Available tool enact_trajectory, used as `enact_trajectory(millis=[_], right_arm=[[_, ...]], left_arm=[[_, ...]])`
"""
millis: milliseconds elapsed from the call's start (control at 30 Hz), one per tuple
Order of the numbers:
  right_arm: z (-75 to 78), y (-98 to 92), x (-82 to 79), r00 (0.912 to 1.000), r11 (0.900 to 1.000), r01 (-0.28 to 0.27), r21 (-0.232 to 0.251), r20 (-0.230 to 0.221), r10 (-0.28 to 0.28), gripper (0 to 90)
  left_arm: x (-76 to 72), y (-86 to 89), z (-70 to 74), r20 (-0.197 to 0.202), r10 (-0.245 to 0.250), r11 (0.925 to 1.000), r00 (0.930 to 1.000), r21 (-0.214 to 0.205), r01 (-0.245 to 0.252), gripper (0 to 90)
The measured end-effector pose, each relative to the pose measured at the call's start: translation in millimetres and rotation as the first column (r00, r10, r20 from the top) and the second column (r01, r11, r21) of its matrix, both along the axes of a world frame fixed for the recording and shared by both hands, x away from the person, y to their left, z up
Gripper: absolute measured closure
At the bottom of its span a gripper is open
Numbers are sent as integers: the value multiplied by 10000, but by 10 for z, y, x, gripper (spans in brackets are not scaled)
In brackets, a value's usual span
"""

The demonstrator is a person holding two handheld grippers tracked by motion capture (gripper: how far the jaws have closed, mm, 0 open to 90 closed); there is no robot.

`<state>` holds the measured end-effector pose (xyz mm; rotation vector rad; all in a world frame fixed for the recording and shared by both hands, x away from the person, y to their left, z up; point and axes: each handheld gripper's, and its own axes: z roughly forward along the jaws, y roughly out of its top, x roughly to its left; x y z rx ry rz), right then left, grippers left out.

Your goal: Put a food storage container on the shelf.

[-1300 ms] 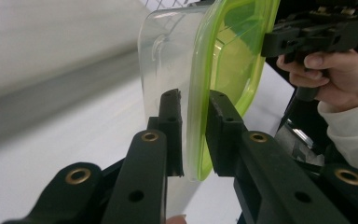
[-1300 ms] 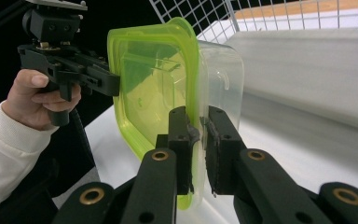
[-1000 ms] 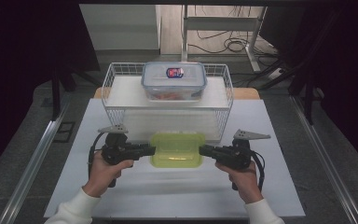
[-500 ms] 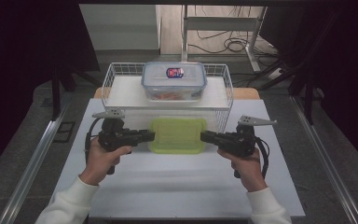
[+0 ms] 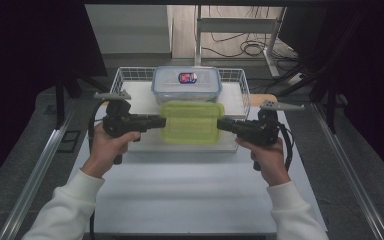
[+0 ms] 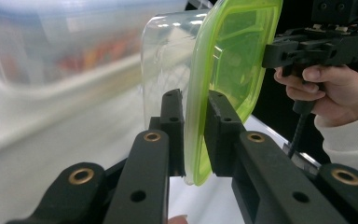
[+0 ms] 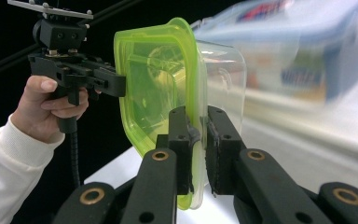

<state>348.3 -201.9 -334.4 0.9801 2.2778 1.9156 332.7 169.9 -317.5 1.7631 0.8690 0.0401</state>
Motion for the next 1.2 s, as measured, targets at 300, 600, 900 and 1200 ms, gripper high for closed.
enact_trajectory(millis=[300,600,900,1200], right_arm=[[608,71,446,9992,9995,270,-173,314,-265,814],[824,219,995,9983,9990,372,-261,-437,-384,814],[713,215,1263,9851,9974,661,301,-1611,-605,793],[651,297,1380,9755,9920,1235,-254,-1800,-1261,658]], left_arm=[[538,61,453,108,94,9997,9999,-247,-91,801],[1014,176,611,-566,502,9984,9971,-241,-516,802],[1177,158,538,-1169,602,9954,9913,-675,-684,744],[1259,90,469,-1492,1091,9920,9828,-463,-1172,646]])
